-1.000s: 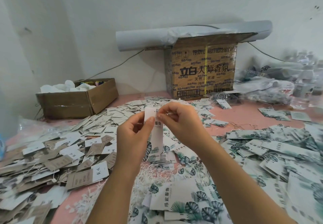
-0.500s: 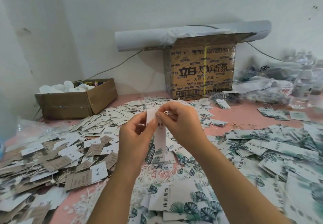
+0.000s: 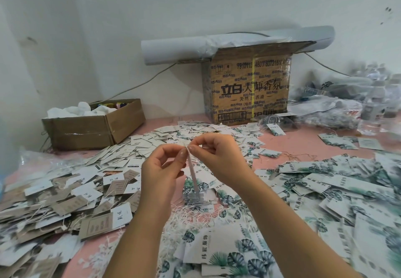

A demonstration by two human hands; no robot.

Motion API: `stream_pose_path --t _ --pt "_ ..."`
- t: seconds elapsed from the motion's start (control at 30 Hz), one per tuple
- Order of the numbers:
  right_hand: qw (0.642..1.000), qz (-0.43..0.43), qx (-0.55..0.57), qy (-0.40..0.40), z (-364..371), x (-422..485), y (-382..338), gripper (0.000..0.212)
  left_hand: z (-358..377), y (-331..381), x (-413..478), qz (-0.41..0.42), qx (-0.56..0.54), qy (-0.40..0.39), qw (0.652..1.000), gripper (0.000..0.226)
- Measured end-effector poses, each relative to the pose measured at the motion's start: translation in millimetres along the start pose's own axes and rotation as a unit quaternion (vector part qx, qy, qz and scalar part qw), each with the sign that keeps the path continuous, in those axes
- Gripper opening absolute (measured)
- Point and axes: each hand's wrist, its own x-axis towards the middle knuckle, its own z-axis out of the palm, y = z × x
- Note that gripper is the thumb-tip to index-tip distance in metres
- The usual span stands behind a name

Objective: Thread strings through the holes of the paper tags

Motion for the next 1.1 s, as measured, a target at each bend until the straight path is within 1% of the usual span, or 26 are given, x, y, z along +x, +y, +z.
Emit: stream_pose_path --t 0.13,0.27,0.37,0.53,0.63,0.73,0.8,0.9,1.0,1.1 --pt "1.000 -0.004 0.003 -0.007 2 0 0 0.013 0 -2 2 -0.017 0.018 0.013 1.000 0.003" --pt "1.000 0.002 0.012 -0.023 2 0 0 0.014 1 -4 4 -0.041 0.020 0.017 0.999 0.014" --pt "0.999 0.031 -0.009 -0.041 -3 0 2 0.016 1 -1 4 -0.061 -0.037 0.036 0.997 0.018" --pt "0.990 0.112 -0.066 -0.045 -23 2 11 0.017 -5 4 8 -0.084 -0.154 0.092 0.980 0.015" --pt "0.987 0.140 -0.069 -0.036 -34 3 15 0.021 -8 4 9 -0.096 -0.178 0.115 0.972 0.017" --pt "0.987 0.155 -0.016 -0.026 -39 4 16 0.027 -9 2 9 -0.101 -0.171 0.121 0.973 0.016" --pt "0.988 0.149 0.014 -0.037 -38 3 15 0.026 -9 1 9 -0.101 -0.170 0.115 0.974 0.012" --pt "0.984 0.142 0.095 -0.045 -36 3 13 0.024 -8 0 8 -0.094 -0.160 0.092 0.978 0.006" --pt "0.982 0.115 0.149 -0.030 -34 4 9 0.025 -8 0 8 -0.088 -0.139 0.064 0.984 0.010" --pt "0.984 0.075 0.160 -0.021 -34 4 5 0.020 -6 1 6 -0.076 -0.121 0.037 0.989 0.012"
